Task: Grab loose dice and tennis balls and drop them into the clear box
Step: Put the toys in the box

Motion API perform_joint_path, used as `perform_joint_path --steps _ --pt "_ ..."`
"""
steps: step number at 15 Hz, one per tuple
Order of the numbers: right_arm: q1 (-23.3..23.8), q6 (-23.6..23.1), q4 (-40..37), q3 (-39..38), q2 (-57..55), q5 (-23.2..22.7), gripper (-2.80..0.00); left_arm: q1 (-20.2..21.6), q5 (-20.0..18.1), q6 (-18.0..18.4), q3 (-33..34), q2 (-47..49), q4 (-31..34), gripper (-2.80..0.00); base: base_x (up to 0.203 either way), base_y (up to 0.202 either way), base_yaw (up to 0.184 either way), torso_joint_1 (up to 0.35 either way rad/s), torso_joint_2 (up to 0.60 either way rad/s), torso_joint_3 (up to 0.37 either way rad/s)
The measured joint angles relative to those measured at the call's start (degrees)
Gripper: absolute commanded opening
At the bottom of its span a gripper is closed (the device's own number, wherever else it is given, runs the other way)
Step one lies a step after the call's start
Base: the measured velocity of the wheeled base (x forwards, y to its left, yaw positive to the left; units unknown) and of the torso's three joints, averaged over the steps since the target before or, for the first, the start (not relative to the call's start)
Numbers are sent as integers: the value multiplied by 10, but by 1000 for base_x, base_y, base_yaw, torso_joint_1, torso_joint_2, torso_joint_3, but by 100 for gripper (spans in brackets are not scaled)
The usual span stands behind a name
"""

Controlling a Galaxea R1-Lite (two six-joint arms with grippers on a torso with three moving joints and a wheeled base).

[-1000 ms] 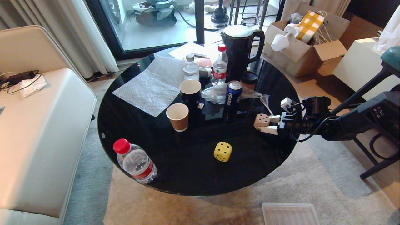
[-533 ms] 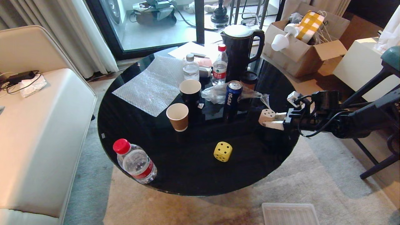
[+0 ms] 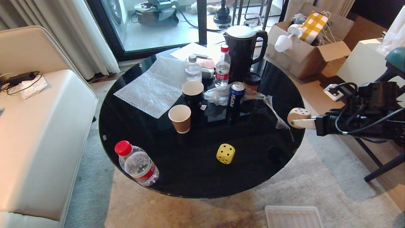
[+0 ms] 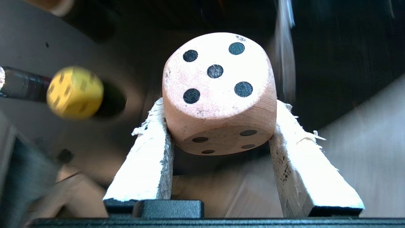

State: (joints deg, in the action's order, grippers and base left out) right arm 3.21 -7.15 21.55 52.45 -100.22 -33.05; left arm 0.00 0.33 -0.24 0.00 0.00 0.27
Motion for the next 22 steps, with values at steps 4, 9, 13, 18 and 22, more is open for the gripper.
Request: perform_joint_path --steps 4,9,13,18,22 --pt "7 62 -7 -179 168 93 -280 0 0 0 0 0 0 -280 0 0 0 0 0 0" --pt "10 66 -18 -234 239 124 -280 0 0 0 0 0 0 -280 0 0 0 0 0 0" --pt "11 62 -55 -357 413 179 -280 0 0 0 0 0 0 -280 0 0 0 0 0 0" --pt "13 37 -232 -461 741 268 -280 0 0 0 0 0 0 -280 0 0 0 0 0 0" --pt "14 32 -276 -484 827 287 -280 0 0 0 0 0 0 -280 0 0 0 0 0 0"
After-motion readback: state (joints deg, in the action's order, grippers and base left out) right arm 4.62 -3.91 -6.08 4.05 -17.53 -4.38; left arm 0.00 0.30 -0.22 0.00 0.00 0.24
